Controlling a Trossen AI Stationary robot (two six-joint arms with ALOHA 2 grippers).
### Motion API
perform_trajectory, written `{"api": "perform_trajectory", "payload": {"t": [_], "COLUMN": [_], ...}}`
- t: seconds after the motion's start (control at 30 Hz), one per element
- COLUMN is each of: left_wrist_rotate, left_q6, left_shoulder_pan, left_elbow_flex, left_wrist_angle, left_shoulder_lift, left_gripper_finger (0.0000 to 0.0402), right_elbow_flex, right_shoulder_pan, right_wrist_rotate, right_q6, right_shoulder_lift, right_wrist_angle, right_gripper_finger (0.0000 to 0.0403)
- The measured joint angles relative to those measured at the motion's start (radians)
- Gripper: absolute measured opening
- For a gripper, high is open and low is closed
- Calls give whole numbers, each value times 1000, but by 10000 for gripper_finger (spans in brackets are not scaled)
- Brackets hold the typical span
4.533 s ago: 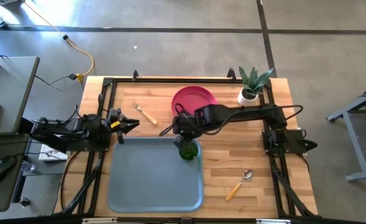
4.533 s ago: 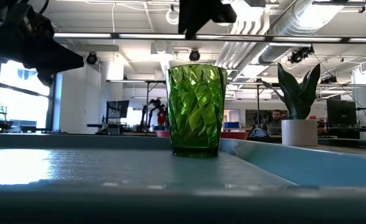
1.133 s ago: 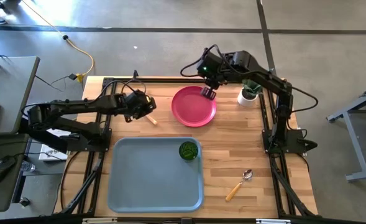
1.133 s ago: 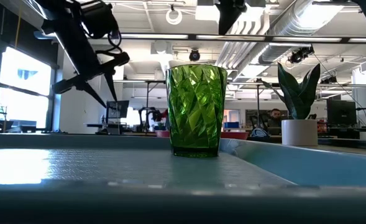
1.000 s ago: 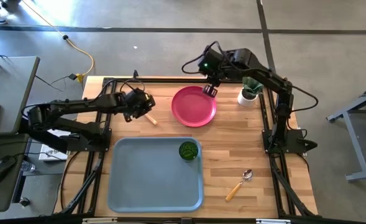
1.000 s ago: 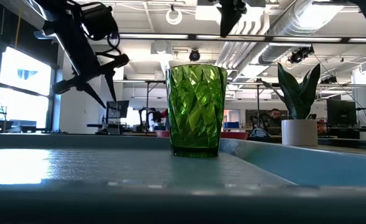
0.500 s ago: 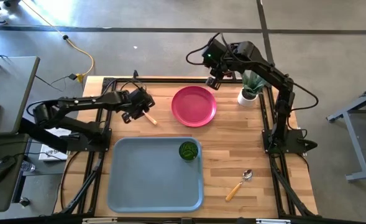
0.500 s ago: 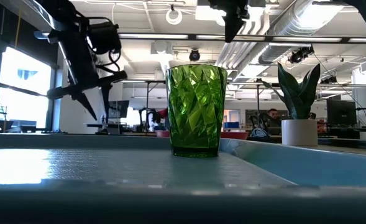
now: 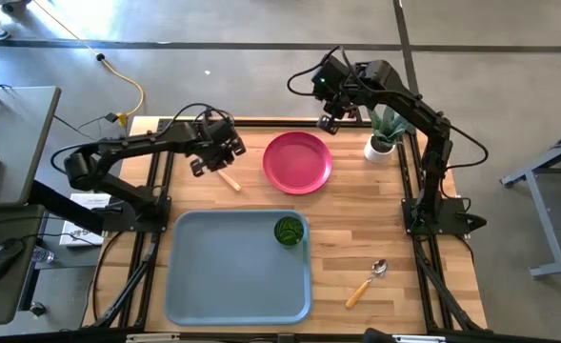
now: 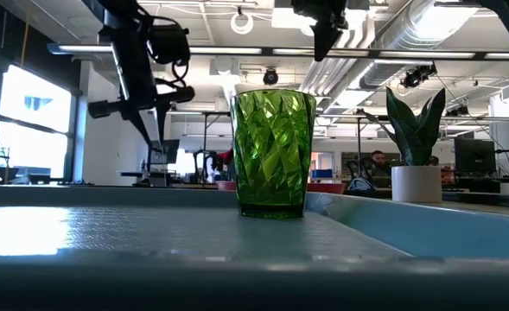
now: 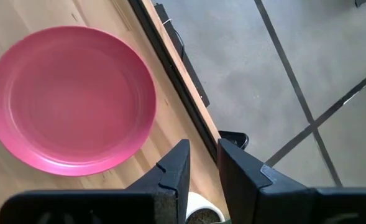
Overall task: Pick and place plate/cup/fork/spoon on tray
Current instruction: Put the orange fork on the blue serving tray to the bottom left of the green glass
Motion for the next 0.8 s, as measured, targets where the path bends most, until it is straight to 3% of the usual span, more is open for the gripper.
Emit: {"api": "perform_trajectory", "payload": {"t": [0.17, 0.53, 0.8], "left_wrist_rotate": [-1, 0, -5], "left_q6": [4, 42, 104], "left_shoulder_pan": [14, 55, 55], "left_elbow_flex": [62, 83, 83], "left_wrist_angle": [-94, -64, -97], "left_shoulder_lift": [0, 0, 0], "left_gripper_finger": [74, 75, 115], "right_elbow_flex": [0, 0, 0], "right_shoulder_pan": [0, 0, 0], "right_wrist_rotate": [-36, -37, -37], "right_q6": [-7, -7, -6], "right_shoulder_lift": [0, 0, 0], "right_wrist_angle": [0, -1, -1], "right_gripper_finger": [74, 74, 74]}}
